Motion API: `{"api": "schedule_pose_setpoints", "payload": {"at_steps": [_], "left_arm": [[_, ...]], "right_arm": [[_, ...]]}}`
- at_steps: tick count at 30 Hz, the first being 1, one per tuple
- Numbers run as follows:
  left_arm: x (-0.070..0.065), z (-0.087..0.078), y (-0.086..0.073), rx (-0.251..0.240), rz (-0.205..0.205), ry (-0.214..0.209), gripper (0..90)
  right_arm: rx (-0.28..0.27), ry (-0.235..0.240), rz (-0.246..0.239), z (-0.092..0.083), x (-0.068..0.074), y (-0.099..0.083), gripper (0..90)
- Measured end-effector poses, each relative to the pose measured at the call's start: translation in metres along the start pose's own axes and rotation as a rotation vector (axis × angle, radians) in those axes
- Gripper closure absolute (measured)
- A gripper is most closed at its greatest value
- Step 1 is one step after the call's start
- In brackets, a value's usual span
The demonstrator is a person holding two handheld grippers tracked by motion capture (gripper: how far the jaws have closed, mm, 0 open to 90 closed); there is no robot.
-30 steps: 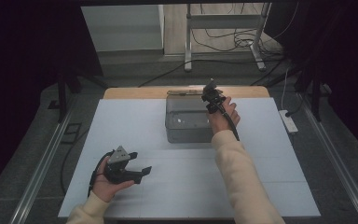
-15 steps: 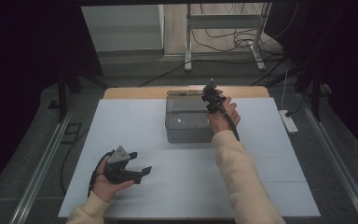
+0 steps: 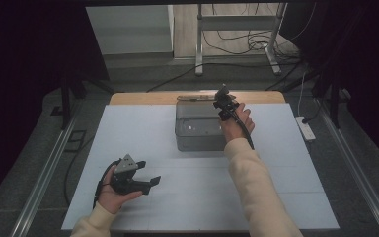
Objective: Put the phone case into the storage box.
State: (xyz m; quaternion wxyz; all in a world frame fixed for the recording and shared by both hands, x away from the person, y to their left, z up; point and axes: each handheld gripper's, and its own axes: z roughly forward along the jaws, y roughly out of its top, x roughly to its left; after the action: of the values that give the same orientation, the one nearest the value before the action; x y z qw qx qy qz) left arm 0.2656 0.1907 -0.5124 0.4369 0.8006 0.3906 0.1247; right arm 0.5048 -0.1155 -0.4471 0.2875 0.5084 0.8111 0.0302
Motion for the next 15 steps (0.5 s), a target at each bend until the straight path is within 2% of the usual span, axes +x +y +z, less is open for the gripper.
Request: {"api": "schedule_pose_setpoints", "payload": {"at_steps": [3,6,9,15], "left_arm": [[0.0,0.0,0.0,0.002,-0.001,-0.001,17.3],[0.0,0.0,0.0,0.001,0.0,-0.001,17.3],[0.0,0.0,0.0,0.001,-0.001,-0.002,17.4],[0.0,0.0,0.0,0.001,0.0,-0.002,17.4]], "right_arm": [[-0.007,-0.001,-0.014,-0.001,0.001,0.0,78.7],[-0.024,-0.028,-0.039,-0.004,0.002,0.0,77.0],[-0.04,-0.04,-0.042,-0.007,0.001,0.0,74.7],[-0.091,-0.024,-0.047,-0.014,-0.002,0.0,65.6]]}}
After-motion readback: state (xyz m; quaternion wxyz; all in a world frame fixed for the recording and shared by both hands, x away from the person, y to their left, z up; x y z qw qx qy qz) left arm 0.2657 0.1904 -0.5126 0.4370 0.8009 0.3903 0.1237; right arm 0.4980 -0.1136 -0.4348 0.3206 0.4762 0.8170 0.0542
